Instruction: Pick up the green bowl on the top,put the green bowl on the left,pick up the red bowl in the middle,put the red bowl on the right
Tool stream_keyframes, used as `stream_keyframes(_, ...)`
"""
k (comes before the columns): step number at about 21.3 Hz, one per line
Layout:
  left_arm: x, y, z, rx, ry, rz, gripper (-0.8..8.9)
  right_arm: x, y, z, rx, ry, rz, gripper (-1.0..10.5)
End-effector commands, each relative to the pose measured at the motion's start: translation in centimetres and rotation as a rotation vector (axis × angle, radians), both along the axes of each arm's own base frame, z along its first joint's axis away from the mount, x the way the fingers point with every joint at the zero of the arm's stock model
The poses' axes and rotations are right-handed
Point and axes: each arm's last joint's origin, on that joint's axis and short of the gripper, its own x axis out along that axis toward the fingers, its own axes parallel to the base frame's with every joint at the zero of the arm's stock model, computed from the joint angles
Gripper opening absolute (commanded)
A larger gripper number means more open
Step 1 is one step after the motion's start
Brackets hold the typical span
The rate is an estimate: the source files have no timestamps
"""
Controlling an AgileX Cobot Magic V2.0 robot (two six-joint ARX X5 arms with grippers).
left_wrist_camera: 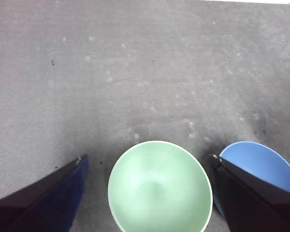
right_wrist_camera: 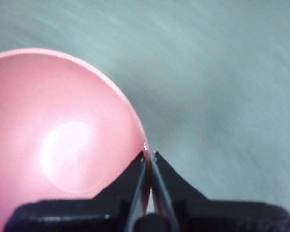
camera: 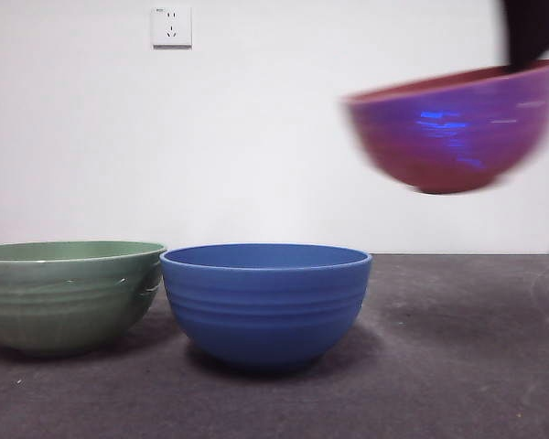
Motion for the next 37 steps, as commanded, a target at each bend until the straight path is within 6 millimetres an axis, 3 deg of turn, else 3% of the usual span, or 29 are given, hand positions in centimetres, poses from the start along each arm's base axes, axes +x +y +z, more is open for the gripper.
stream_keyframes(1,0.0,0.0,-0.1,-0.003,0.001,-0.002,4.09,0.3,-2.3,-1.2,0.031,0.067,-0.099,-0.1)
stream_keyframes(3,0.0,0.0,-0.1,-0.003,0.002,-0.003,4.09,0.9,-3.5,-3.4,0.112,0.130,-0.117,-0.1)
stream_keyframes(7,0.0,0.0,-0.1,-0.003,0.001,-0.002,4.09,2.9,-3.4,-8.1,0.198,0.130,-0.098,0.0)
stream_keyframes(12,0.0,0.0,0.0,-0.003,-0.002,-0.002,4.09,6.1,-2.5,-11.3,0.190,0.159,-0.099,0.0)
stream_keyframes(15,0.0,0.0,0.0,-0.003,-0.003,-0.001,4.09,7.0,-2.1,-12.4,0.234,0.179,-0.074,0.3)
stream_keyframes(18,0.0,0.0,0.0,-0.003,-0.004,-0.001,4.09,7.1,-2.1,-12.3,0.240,0.169,-0.090,2.6)
stream_keyframes(21,0.0,-0.1,0.0,-0.004,-0.007,-0.002,4.09,6.7,-2.2,-11.2,0.255,0.123,-0.084,2.6)
stream_keyframes(24,0.1,-0.1,0.2,-0.009,-0.030,-0.002,4.08,5.3,-2.0,-7.4,0.365,-0.060,-0.004,2.5)
stream_keyframes(28,0.3,-0.1,0.6,0.009,-0.086,-0.024,3.98,1.8,-2.3,-1.8,0.486,-0.339,0.120,2.0)
stream_keyframes(29,0.4,-0.2,0.7,0.011,-0.099,-0.028,3.20,0.9,-2.5,-1.1,0.485,-0.379,0.141,1.1)
stream_keyframes(30,0.4,-0.2,0.8,0.018,-0.112,-0.049,1.54,0.0,-2.6,-0.4,0.492,-0.409,0.151,0.2)
stream_keyframes(31,0.4,-0.2,0.9,0.022,-0.123,-0.062,0.06,-0.7,-2.7,-0.1,0.498,-0.434,0.159,-0.2)
stream_keyframes(33,0.4,-0.2,0.9,0.031,-0.135,-0.066,-0.08,-2.2,-3.0,0.1,0.510,-0.501,0.180,-0.2)
stream_keyframes(37,-0.8,0.1,0.9,0.040,-0.200,-0.070,-0.08,-5.1,-3.3,-2.2,0.503,-0.630,0.162,-0.2)
